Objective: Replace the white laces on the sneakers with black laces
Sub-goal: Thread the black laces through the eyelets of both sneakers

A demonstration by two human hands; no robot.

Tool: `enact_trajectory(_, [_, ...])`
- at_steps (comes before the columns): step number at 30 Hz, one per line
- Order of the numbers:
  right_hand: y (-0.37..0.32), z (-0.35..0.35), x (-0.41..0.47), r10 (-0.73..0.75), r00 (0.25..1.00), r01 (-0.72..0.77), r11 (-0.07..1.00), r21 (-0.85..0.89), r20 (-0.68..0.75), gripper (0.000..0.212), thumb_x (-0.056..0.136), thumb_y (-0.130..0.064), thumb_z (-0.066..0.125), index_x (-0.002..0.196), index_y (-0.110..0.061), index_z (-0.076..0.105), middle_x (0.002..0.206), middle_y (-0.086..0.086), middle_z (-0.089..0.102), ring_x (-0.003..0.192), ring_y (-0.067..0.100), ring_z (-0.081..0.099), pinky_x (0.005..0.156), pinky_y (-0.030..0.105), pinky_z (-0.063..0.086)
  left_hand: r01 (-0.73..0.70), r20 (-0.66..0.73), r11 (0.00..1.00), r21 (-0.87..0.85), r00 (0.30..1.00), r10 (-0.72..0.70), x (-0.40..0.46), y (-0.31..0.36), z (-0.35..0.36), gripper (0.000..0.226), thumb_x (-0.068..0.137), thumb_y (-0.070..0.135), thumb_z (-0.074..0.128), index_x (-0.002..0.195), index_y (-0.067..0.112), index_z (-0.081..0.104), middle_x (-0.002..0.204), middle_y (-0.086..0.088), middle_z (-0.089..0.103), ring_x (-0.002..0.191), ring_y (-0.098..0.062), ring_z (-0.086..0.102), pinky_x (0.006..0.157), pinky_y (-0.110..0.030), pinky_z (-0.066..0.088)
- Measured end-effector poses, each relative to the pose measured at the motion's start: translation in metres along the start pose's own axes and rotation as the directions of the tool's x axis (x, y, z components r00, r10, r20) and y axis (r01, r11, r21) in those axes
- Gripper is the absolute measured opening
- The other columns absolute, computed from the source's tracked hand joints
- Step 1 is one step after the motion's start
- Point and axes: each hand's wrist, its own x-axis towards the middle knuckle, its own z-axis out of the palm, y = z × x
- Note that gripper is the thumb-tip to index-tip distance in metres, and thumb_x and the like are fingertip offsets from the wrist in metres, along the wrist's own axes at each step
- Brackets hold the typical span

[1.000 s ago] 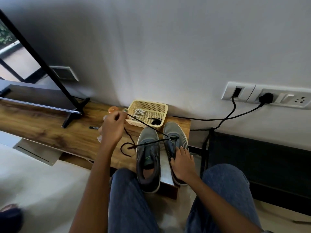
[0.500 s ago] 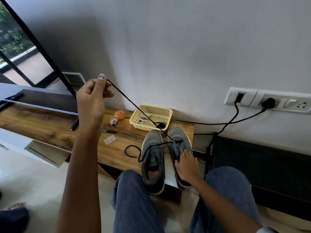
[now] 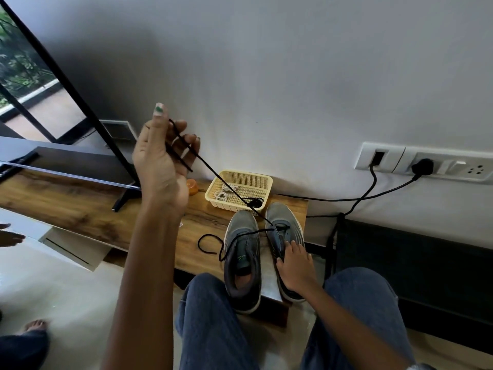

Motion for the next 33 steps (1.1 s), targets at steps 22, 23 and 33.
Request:
enact_trajectory(22, [0.001, 0.001, 0.001, -0.006, 1.0, 0.006, 1.0, -0.013, -0.015, 0.062, 0.099, -0.04, 0.036, 0.151, -0.011, 0.019, 0.157, 0.009, 0.02, 0.145, 0.025, 0.017, 0.117, 0.045, 0.018, -0.115, 0.234, 0.923, 0.368, 0.972, 0.028, -0.02, -0.003, 0.02, 0.021, 0.088, 0.028, 0.06, 0.105, 0.02, 0.067, 0.098, 0.006, 0.073, 0.058, -0.003, 0.055, 0.056, -0.018, 0.038])
enact_trajectory(23, [0.001, 0.001, 0.001, -0.008, 1.0, 0.008, 1.0, -0.01, -0.017, 0.063, 0.099, -0.041, 0.037, 0.151, -0.011, 0.019, 0.157, 0.009, 0.021, 0.144, 0.025, 0.017, 0.117, 0.045, 0.019, -0.124, 0.224, 0.907, 0.403, 0.974, 0.033, -0.021, -0.008, 0.018, 0.015, 0.091, 0.024, 0.059, 0.103, 0.02, 0.067, 0.097, 0.006, 0.073, 0.056, -0.003, 0.054, 0.055, -0.018, 0.038])
enact_trajectory(33, [-0.019, -0.054, -0.002, -0.021, 0.989, 0.085, 0.889, 0.449, -0.146, 0.057, 0.091, -0.055, 0.044, 0.129, -0.015, 0.054, 0.129, 0.0, 0.056, 0.125, 0.017, 0.046, 0.106, 0.044, 0.034, 0.089, 0.189, 0.818, 0.568, 0.953, -0.235, -0.04, -0.076, -0.013, 0.024, 0.088, 0.011, 0.065, 0.111, 0.012, 0.065, 0.09, 0.0, 0.075, 0.049, -0.006, 0.053, 0.051, -0.016, 0.049])
